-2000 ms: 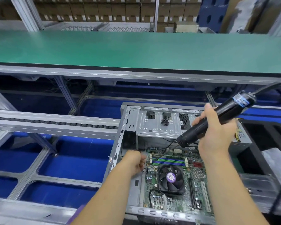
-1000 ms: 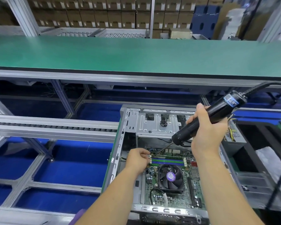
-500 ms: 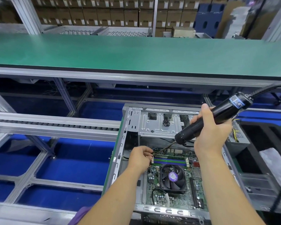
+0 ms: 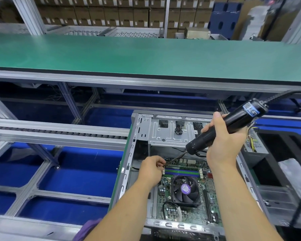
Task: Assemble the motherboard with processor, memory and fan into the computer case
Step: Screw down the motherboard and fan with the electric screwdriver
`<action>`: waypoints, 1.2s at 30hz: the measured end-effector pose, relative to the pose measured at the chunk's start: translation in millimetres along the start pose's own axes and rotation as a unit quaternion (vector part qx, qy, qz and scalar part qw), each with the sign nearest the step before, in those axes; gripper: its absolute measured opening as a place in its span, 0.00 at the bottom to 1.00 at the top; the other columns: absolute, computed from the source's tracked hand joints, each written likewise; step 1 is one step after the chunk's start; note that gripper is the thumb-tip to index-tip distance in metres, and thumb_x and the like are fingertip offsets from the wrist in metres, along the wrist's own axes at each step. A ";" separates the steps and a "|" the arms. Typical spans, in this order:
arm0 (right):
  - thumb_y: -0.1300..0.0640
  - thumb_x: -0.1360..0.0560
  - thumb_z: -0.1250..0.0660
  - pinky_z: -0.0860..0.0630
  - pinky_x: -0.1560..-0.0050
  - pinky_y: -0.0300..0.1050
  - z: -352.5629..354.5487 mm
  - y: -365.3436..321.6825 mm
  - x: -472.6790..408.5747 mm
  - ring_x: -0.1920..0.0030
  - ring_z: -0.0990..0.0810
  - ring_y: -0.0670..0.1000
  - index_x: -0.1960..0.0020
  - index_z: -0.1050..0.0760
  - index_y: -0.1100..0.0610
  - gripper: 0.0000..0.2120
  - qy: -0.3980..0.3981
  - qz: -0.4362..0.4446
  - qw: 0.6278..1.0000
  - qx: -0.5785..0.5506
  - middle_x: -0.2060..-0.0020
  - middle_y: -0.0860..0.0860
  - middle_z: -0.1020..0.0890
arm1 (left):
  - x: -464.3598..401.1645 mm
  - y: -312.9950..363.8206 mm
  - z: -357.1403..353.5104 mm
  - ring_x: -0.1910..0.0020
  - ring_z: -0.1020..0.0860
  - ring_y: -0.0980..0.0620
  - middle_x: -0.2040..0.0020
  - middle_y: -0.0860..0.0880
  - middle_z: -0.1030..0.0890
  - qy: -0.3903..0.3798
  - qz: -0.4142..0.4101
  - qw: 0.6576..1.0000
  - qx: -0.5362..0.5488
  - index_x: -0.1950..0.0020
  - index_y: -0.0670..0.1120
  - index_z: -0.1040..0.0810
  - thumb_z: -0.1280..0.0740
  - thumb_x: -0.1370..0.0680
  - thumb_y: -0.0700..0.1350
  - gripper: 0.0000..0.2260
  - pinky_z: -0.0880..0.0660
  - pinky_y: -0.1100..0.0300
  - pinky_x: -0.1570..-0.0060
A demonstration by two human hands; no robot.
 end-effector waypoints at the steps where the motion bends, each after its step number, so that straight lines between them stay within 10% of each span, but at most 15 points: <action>1: 0.52 0.28 0.26 0.22 0.57 0.55 -0.4 0.3 0.4 0.69 0.23 0.54 0.52 0.28 0.53 0.12 -0.001 0.000 1.000 0.002 0.70 0.47 0.21 | -0.5 -0.5 0.1 0.56 0.23 0.54 0.56 0.51 0.21 0.005 -0.001 1.000 -0.006 0.46 0.46 0.18 0.33 0.22 0.32 0.11 0.27 0.65 0.54; 24: 0.49 0.31 0.24 0.19 0.58 0.52 -18.8 6.7 21.0 0.65 0.20 0.54 0.59 0.23 0.41 0.08 -0.111 0.007 0.991 0.079 0.65 0.51 0.20 | -7.4 -12.2 -7.9 0.52 0.22 0.53 0.53 0.51 0.20 -0.019 -0.039 0.992 -0.115 0.47 0.48 0.17 0.35 0.23 0.31 0.14 0.26 0.64 0.52; 31: 0.46 0.32 0.25 0.22 0.61 0.43 -41.3 14.9 37.2 0.65 0.22 0.53 0.56 0.26 0.66 0.23 -0.211 -0.002 0.970 0.120 0.66 0.56 0.21 | -10.9 -17.6 -7.9 0.62 0.25 0.54 0.62 0.52 0.22 -0.004 -0.006 0.996 -0.090 0.56 0.49 0.20 0.40 0.27 0.27 0.18 0.31 0.65 0.64; 36: 0.46 0.32 0.25 0.22 0.59 0.48 -43.4 18.8 41.6 0.62 0.23 0.60 0.54 0.27 0.64 0.23 -0.240 -0.004 0.963 0.126 0.64 0.59 0.22 | -9.8 -20.0 -10.1 0.64 0.29 0.52 0.66 0.49 0.24 -0.034 0.028 0.998 -0.034 0.57 0.43 0.19 0.46 0.29 0.24 0.20 0.26 0.60 0.60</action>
Point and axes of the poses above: each hand's wrist, its own x-axis away from the middle knuckle, its own z-axis out of the back of the hand, y = z × x, the point moved 2 cm from there along -x, towards the middle knuckle
